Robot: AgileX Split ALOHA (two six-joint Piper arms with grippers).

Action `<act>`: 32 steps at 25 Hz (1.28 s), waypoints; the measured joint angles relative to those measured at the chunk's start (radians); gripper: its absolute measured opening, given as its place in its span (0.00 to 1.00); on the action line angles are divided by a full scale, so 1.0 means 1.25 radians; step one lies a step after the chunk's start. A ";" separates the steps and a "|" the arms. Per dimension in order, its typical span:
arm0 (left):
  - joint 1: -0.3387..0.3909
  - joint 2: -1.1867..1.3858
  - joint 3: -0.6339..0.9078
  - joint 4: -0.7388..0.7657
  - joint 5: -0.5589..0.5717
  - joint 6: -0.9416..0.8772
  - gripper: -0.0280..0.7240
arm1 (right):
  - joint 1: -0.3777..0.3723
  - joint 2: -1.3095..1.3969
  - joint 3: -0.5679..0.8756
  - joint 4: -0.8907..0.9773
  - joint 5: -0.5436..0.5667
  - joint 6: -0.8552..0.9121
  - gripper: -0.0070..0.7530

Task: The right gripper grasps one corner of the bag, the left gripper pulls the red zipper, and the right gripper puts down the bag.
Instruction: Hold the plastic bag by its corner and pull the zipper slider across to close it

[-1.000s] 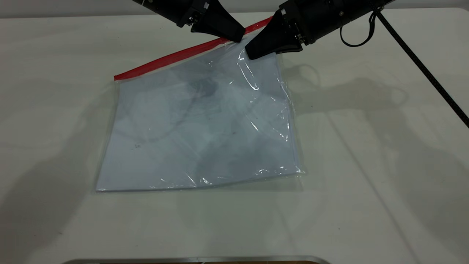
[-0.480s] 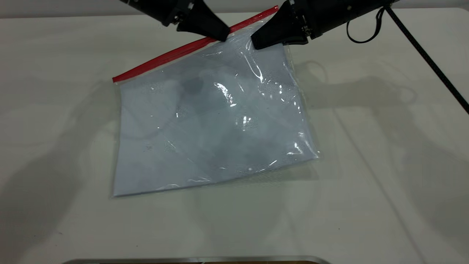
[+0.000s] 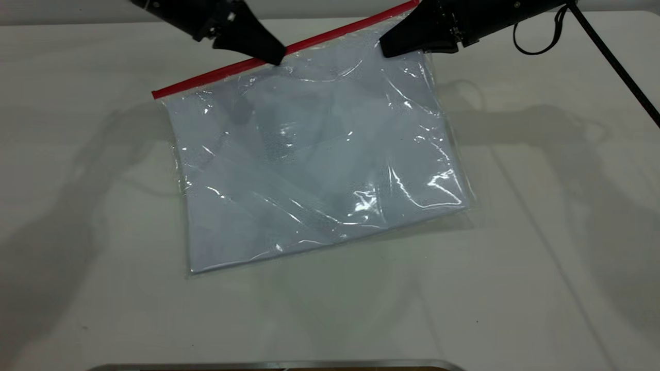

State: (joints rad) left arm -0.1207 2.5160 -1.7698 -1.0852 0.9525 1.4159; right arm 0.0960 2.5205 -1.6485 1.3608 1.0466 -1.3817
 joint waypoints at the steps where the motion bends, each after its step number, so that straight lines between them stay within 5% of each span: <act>1: 0.005 0.000 0.000 0.011 0.006 -0.001 0.11 | -0.002 0.000 0.000 -0.002 -0.006 0.000 0.06; 14: 0.089 0.000 0.000 0.158 0.040 -0.123 0.12 | -0.040 0.000 0.000 -0.011 -0.041 -0.002 0.06; 27: 0.127 0.000 0.000 0.179 0.086 -0.151 0.14 | -0.043 0.000 0.000 -0.011 -0.052 -0.002 0.06; 32: 0.127 -0.001 0.000 0.119 0.086 -0.153 0.26 | -0.043 0.000 0.000 -0.016 -0.109 -0.021 0.11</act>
State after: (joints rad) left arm 0.0376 2.5148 -1.7698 -0.9371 1.0605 1.2244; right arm 0.0419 2.5205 -1.6485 1.3413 0.9101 -1.4076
